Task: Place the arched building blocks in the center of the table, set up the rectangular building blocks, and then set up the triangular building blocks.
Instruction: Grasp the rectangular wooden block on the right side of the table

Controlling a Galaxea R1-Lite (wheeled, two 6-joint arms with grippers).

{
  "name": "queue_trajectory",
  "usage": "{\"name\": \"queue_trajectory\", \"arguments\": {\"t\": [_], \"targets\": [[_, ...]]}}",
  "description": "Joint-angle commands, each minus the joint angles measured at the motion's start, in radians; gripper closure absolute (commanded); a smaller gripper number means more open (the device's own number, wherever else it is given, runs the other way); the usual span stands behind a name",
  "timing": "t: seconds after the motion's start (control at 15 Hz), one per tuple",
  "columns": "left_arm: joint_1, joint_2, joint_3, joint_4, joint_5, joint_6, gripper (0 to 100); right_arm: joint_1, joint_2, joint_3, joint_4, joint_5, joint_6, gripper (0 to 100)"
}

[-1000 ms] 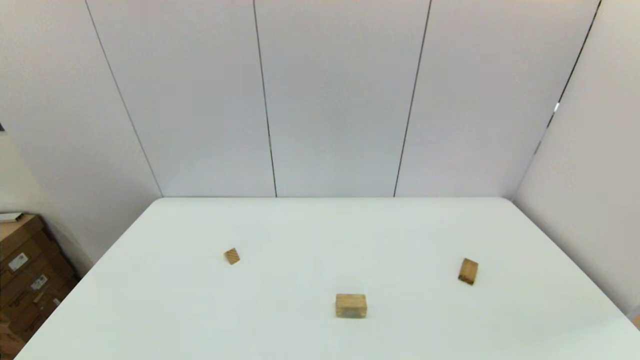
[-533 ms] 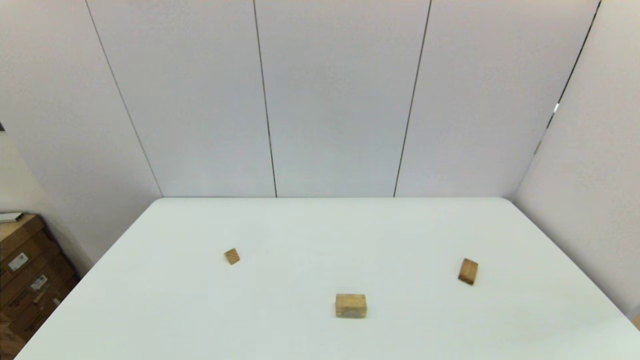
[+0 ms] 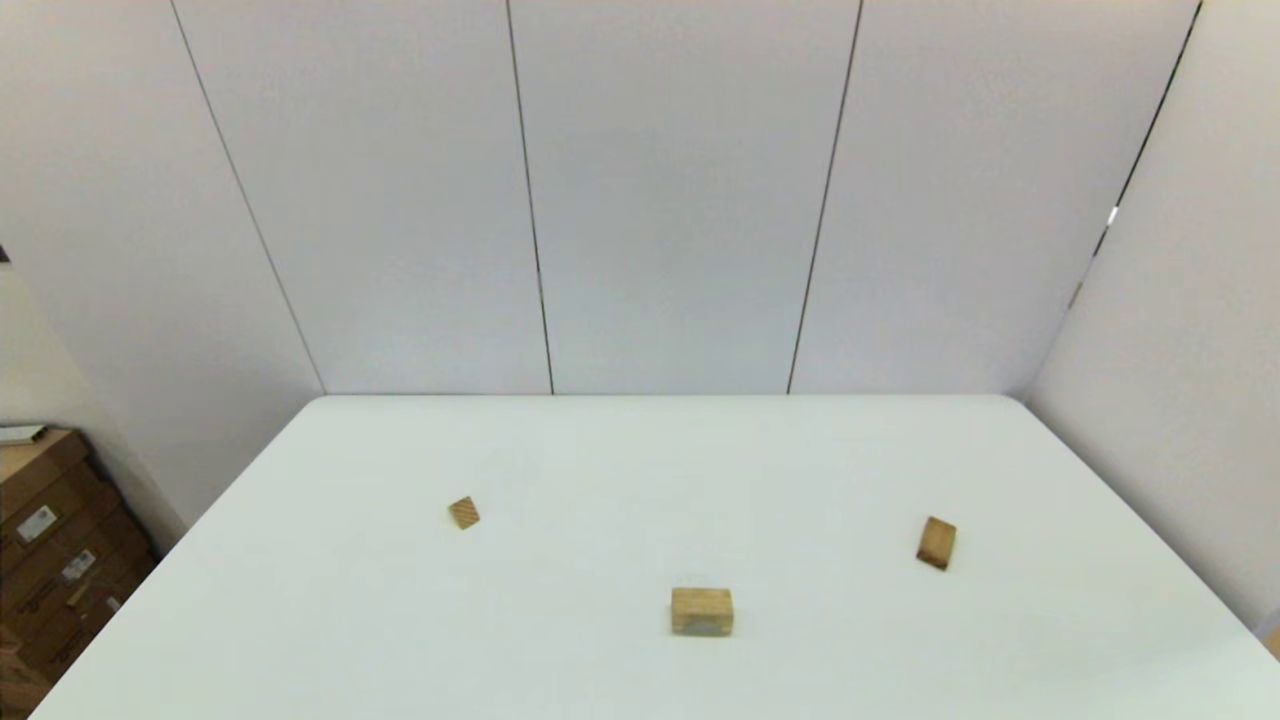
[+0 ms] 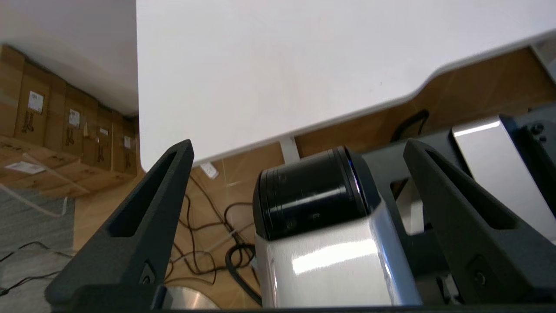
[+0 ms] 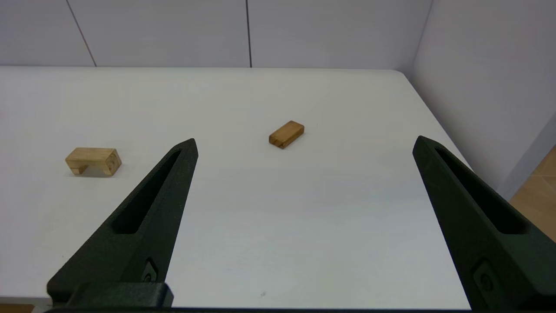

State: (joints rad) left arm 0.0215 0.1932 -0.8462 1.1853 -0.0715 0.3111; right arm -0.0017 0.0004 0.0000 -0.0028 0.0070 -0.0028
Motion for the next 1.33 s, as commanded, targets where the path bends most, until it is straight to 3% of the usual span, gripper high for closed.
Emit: {"name": "queue_trajectory", "arguments": {"t": [0.07, 0.33, 0.6, 0.93, 1.33], "targets": [[-0.011, -0.093, 0.133, -0.194, -0.001, -0.023, 0, 0.000, 0.000, 0.000, 0.000, 0.001, 0.000, 0], [-0.011, -0.140, 0.236, -0.389, -0.034, -0.145, 0, 0.000, 0.000, 0.000, 0.000, -0.001, 0.000, 0], [-0.015, -0.193, 0.394, -0.602, -0.045, -0.181, 0, 0.000, 0.000, 0.000, 0.000, -0.001, 0.000, 0], [-0.015, -0.192, 0.622, -0.989, -0.047, -0.247, 0, 0.000, 0.000, 0.000, 0.000, 0.001, 0.000, 0], [-0.015, -0.193, 0.743, -1.101, -0.040, -0.241, 0, 0.000, 0.000, 0.000, 0.000, 0.001, 0.000, 0]]}}
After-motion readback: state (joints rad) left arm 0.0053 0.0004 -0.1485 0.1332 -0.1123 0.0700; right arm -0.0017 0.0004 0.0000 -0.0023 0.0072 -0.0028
